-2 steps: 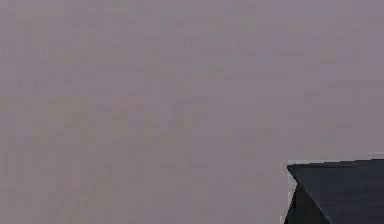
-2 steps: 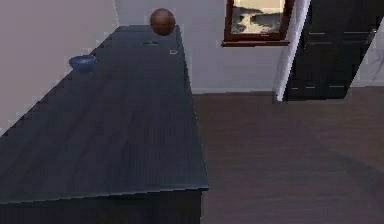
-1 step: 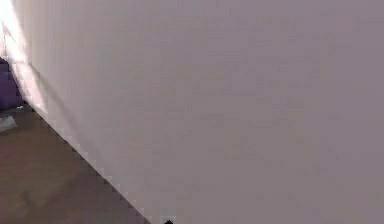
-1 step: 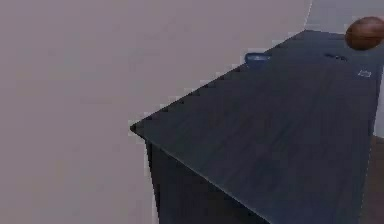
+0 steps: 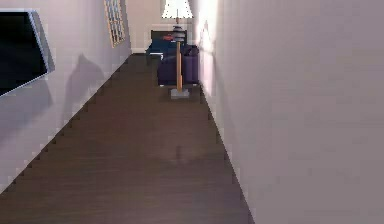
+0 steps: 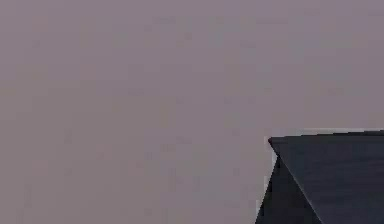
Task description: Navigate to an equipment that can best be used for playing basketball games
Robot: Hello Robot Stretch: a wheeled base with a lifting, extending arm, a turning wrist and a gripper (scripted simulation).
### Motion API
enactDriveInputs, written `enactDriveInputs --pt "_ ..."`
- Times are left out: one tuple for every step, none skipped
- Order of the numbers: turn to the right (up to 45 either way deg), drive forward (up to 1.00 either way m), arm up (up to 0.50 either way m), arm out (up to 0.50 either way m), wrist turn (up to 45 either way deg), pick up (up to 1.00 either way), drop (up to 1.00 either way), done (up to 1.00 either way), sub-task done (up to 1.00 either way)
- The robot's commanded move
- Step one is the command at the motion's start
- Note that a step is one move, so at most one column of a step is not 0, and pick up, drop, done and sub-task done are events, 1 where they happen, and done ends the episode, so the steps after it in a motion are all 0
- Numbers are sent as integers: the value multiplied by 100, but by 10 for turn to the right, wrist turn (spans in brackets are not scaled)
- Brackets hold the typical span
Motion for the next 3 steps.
enactDriveInputs --pt "-300 0 0 0 0 0 0 0 0" --pt "0 20 0 0 0 0 0 0 0" --pt "-450 0 0 0 0 0 0 0 0"
